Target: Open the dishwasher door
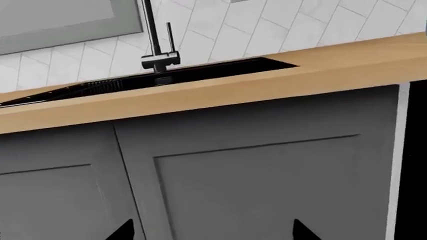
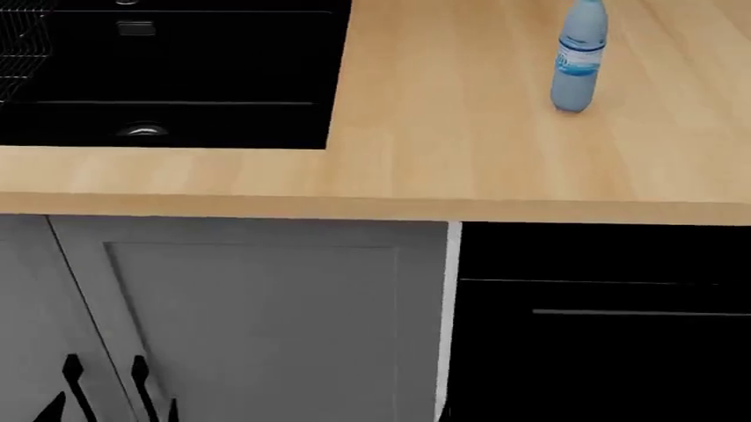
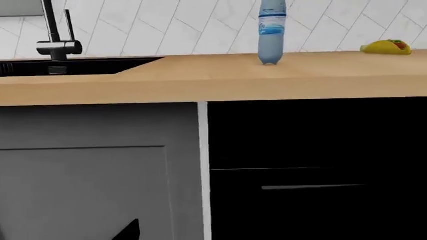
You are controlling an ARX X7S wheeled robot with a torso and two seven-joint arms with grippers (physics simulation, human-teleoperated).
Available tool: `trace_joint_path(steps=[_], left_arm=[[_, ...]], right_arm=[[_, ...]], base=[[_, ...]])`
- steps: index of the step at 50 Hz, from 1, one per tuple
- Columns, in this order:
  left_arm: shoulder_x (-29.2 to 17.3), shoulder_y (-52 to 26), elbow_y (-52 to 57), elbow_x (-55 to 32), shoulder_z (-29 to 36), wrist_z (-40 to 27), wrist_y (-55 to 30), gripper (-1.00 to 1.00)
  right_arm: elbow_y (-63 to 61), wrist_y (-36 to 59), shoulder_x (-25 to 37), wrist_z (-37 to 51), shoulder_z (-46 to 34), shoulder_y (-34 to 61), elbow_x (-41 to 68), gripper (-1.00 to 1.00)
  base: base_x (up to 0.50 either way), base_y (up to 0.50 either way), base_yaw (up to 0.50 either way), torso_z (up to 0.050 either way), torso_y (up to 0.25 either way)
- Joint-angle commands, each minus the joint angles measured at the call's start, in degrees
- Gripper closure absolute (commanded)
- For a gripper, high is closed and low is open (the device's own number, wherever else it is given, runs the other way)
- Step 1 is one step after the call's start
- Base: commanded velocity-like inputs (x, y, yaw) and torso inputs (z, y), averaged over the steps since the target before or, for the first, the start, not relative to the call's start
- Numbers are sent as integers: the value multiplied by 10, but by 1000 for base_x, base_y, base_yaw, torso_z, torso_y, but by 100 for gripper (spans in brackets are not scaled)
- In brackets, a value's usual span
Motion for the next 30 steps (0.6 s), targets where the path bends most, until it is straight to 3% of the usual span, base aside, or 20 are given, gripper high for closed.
trace_joint_path(steps=[1, 13, 30], left_arm=[[-16, -7, -9, 8, -4, -33, 8, -100], [-37, 2, 10, 18, -27, -71, 1, -100], [-41, -2, 24, 23, -6, -76, -8, -100]], right_arm=[[-11, 3, 13, 12, -8, -1, 11, -100], [-22, 13, 27, 31, -5, 7, 15, -100], [-35, 20, 41, 48, -29, 8, -5, -100]], base=[[0, -500, 0, 0, 0], [0, -500, 0, 0, 0], [0, -500, 0, 0, 0]])
